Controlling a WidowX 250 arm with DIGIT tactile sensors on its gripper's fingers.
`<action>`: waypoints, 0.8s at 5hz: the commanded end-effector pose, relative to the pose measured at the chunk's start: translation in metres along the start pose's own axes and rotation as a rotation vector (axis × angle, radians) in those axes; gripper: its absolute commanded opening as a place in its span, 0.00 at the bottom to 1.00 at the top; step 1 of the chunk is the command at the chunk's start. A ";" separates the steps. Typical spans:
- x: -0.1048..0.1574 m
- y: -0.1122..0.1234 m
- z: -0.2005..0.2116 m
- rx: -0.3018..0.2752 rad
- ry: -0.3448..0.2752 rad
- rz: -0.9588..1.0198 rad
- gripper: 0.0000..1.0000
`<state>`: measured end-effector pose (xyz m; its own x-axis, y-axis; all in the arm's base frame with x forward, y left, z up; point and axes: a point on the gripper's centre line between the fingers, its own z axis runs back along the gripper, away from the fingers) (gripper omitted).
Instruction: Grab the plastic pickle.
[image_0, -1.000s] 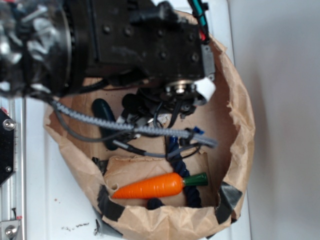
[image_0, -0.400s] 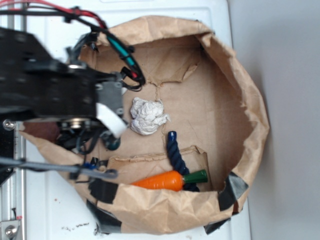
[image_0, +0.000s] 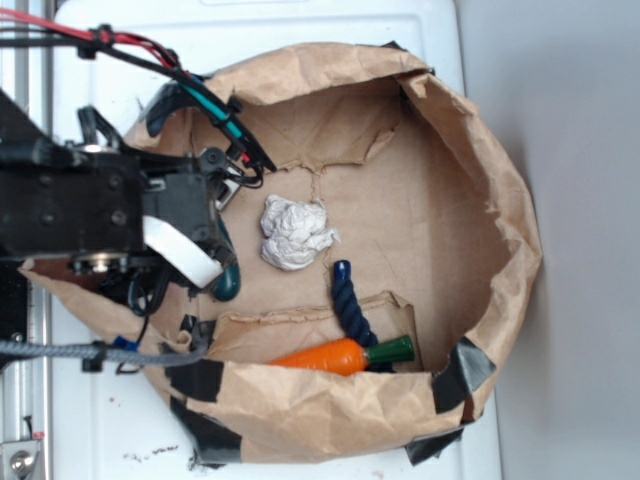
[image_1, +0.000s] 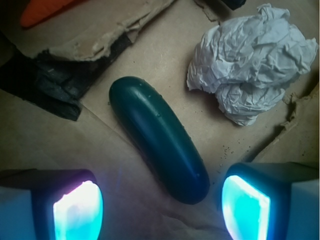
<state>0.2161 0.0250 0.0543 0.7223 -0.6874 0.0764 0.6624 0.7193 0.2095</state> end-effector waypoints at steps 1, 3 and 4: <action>0.018 0.009 -0.008 0.028 0.016 0.018 1.00; 0.021 0.007 -0.030 0.091 -0.006 0.001 1.00; 0.017 0.003 -0.039 0.096 -0.019 -0.017 1.00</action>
<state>0.2410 0.0248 0.0211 0.7124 -0.6965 0.0855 0.6446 0.6977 0.3126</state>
